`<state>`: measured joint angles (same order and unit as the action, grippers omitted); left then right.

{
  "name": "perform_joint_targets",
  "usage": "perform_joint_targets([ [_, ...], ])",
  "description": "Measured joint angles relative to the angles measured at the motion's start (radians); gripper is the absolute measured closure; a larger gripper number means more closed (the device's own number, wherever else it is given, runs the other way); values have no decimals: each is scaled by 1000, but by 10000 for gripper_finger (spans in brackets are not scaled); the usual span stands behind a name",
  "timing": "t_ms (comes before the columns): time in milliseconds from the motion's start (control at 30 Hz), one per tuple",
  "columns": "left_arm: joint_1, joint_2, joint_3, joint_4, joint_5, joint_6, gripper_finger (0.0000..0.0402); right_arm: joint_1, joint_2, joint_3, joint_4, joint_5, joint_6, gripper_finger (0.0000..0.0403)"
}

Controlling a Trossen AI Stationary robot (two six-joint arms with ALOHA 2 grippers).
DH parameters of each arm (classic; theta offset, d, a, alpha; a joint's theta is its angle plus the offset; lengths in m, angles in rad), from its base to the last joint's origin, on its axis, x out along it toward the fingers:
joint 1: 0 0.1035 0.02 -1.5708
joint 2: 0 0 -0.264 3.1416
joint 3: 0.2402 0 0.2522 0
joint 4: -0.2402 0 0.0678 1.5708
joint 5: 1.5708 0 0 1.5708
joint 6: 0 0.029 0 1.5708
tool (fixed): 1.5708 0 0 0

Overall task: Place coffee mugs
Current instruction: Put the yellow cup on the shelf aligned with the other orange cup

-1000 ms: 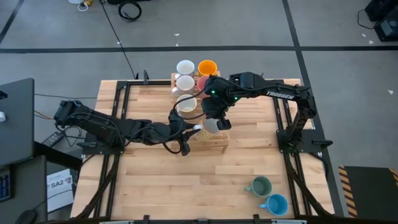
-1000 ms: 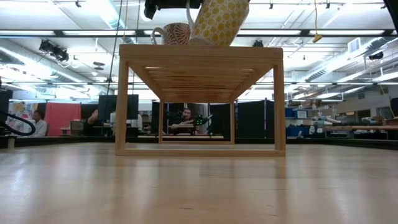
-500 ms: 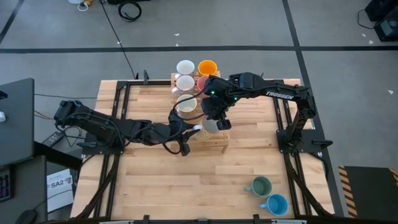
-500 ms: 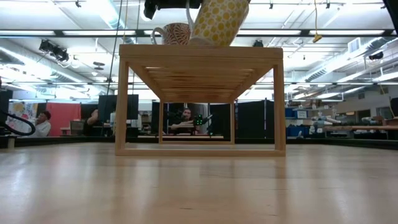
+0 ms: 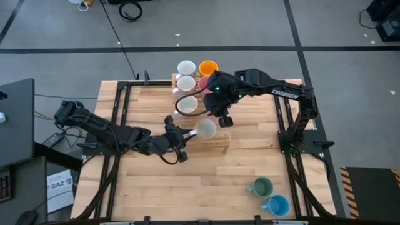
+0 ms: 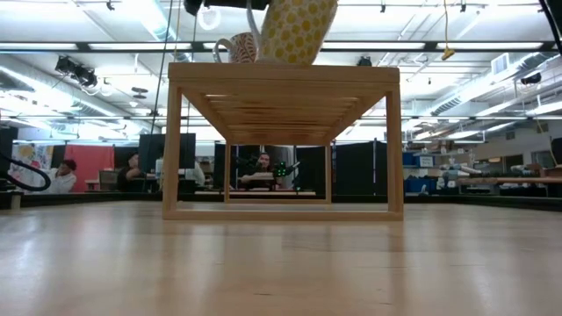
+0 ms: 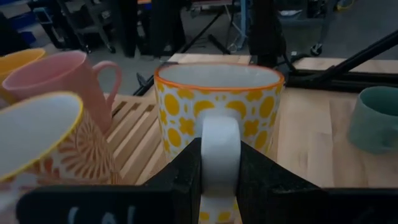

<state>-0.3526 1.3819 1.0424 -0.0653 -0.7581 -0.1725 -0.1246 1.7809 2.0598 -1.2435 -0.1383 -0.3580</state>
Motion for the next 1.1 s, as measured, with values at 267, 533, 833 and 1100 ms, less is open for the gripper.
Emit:
perform_joint_targets([
  [267,-45,0,0,-50,-80,-27,326,0,0,0,-50,-1,0,297],
  [533,-79,0,0,-135,-143,-138,326,0,0,0,-64,-14,0,296],
  [833,-95,-1,0,-225,-144,-213,326,1,0,0,-64,-20,0,296],
  [1100,-105,-14,0,-232,-152,-210,326,0,0,0,-64,-20,0,297],
])
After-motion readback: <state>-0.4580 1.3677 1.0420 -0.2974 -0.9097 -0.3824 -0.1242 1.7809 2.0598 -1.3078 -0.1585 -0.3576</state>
